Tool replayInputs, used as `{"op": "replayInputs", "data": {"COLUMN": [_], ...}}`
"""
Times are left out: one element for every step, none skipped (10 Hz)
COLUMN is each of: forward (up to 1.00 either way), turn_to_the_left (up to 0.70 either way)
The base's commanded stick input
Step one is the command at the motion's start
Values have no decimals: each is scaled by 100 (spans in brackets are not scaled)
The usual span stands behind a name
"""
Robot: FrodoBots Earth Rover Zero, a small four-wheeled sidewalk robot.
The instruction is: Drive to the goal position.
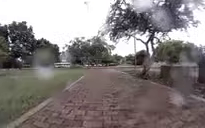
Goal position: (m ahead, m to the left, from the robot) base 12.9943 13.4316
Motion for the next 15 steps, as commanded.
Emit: {"op": "replayInputs", "data": {"forward": [70, 70, 70, 70, 70, 70, 70, 70, 70, 70, 70, 70, 70, 70, 70], "turn_to_the_left": [0, 0, 0, 0, 0, 0, 0, 0, 0, 0, 0, 0, 0, 0, 0]}}
